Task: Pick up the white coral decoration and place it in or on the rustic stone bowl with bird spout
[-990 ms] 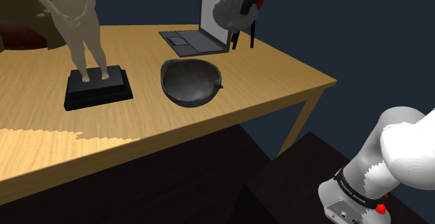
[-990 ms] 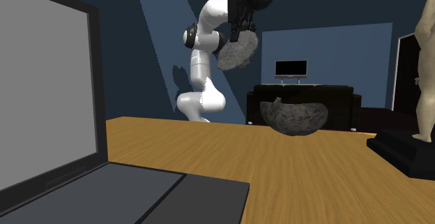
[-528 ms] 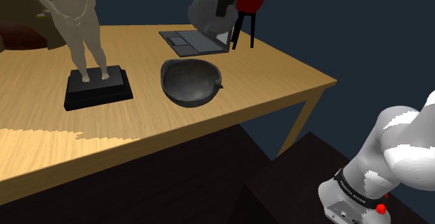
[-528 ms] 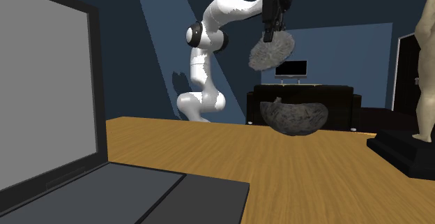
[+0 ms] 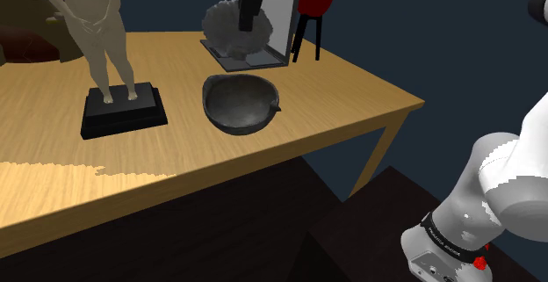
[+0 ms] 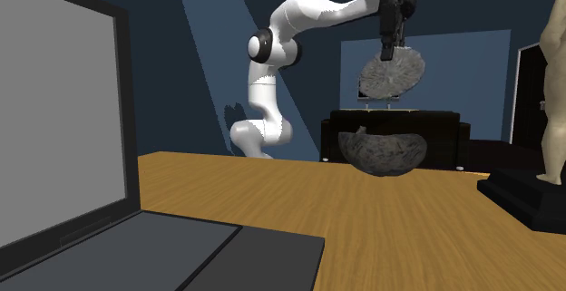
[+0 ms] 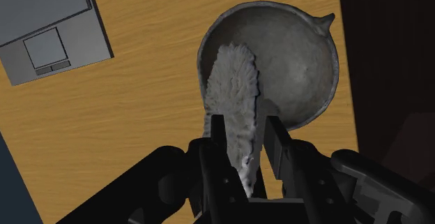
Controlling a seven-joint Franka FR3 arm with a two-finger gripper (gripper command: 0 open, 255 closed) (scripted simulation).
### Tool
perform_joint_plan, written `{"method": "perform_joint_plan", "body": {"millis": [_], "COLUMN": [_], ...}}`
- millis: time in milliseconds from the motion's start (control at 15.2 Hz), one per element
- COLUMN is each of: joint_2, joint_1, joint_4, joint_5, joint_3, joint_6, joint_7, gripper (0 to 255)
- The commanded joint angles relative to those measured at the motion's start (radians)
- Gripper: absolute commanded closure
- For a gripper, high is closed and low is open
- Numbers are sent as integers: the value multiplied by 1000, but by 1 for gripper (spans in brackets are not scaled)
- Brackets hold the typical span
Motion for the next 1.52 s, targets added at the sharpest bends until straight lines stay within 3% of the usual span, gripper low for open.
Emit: {"method": "perform_joint_plan", "body": {"millis": [0,792,1320,1386,1452], "joint_2": [-14,-71,-72,-72,-72], "joint_1": [-4,-17,-18,-18,-18], "joint_4": [-42,-266,-273,-273,-273], "joint_5": [7,31,31,31,31], "joint_3": [-3,-18,-18,-18,-18], "joint_6": [30,202,207,207,207], "joint_7": [7,46,47,47,47], "gripper": [255,255,255,0,0]}}
